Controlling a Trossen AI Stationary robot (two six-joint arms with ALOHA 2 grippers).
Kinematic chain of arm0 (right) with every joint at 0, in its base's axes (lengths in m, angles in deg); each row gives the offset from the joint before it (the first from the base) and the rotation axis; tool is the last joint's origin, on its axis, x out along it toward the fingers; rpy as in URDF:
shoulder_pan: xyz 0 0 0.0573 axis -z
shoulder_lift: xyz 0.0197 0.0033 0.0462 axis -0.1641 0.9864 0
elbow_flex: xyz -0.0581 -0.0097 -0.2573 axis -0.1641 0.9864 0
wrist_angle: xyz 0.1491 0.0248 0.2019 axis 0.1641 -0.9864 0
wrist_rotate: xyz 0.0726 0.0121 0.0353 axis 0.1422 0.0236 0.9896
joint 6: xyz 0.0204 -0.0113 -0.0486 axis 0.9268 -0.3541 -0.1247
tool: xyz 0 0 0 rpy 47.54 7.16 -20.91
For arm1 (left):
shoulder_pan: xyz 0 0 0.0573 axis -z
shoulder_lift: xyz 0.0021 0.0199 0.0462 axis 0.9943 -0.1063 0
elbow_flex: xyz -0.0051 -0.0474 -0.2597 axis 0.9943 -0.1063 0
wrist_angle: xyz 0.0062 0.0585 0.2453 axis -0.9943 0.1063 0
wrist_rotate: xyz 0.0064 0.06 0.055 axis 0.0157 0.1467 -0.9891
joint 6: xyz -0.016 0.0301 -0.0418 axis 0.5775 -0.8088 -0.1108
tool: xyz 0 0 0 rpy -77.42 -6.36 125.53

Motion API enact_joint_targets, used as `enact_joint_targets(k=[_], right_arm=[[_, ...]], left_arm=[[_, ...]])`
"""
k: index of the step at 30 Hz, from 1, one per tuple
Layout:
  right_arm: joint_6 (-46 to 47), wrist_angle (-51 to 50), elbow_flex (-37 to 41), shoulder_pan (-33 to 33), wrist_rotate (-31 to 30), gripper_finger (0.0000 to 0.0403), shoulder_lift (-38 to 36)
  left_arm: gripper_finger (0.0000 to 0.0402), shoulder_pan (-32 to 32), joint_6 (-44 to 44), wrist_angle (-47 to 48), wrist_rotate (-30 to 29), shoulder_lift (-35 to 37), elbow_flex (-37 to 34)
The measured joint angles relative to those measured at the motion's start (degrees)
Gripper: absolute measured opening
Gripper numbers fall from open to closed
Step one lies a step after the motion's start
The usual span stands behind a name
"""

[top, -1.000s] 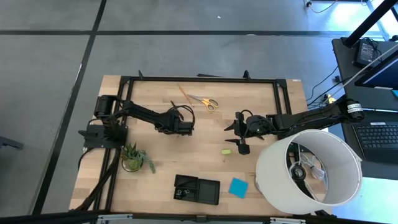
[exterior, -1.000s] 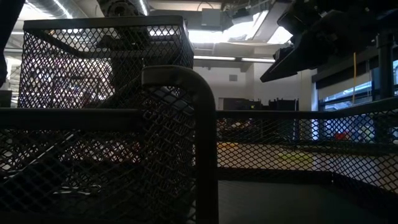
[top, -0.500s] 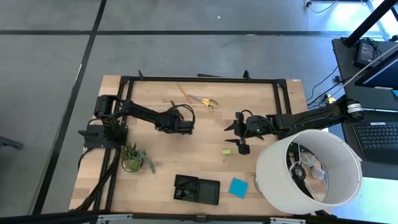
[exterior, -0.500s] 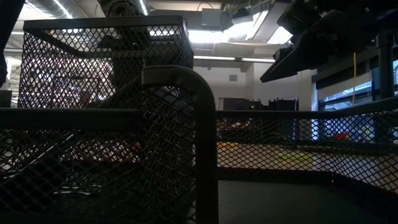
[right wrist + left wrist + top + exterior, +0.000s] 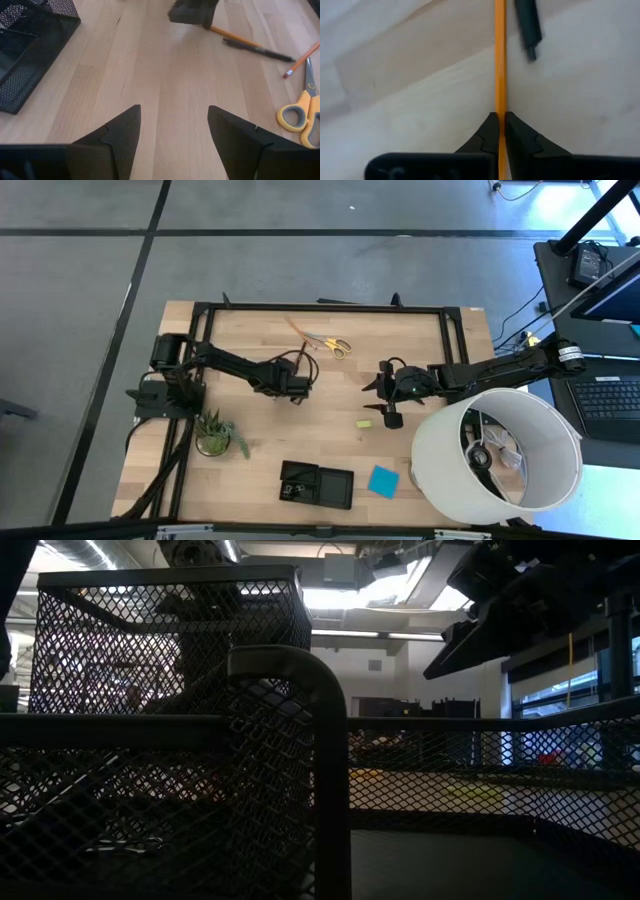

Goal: Pick and place office supplies into organizer
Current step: Put the bottom yellow pencil into the black desk organizer

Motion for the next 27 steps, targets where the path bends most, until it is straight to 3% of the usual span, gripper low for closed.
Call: enact_joint_targets(k=[6, 13, 21, 27], right_arm=[[0.0, 0.0, 0.0, 0.0, 0.0, 0.0233, 0.0], [0.0, 0.0, 0.0, 0.0, 0.0, 0.0233, 0.0], [4.8, 2.3, 0.0, 0.0, 1.8, 0.0233, 1.0], [7.5, 8.6, 0.0, -0.1, 5.5, 0.0233, 7.7]], left_arm=[[0.0015, 3.6, -19.2, 0.1, -0.4, 0.0, -0.1], [0.0012, 7.8, -33.4, -1.9, -2.4, -0.1, -0.3], [0.0009, 10.3, -48.2, -14.3, -1.0, -0.2, -0.2], [0.0007, 10.7, -55.9, -23.1, 0.0, -0.3, -0.2]])
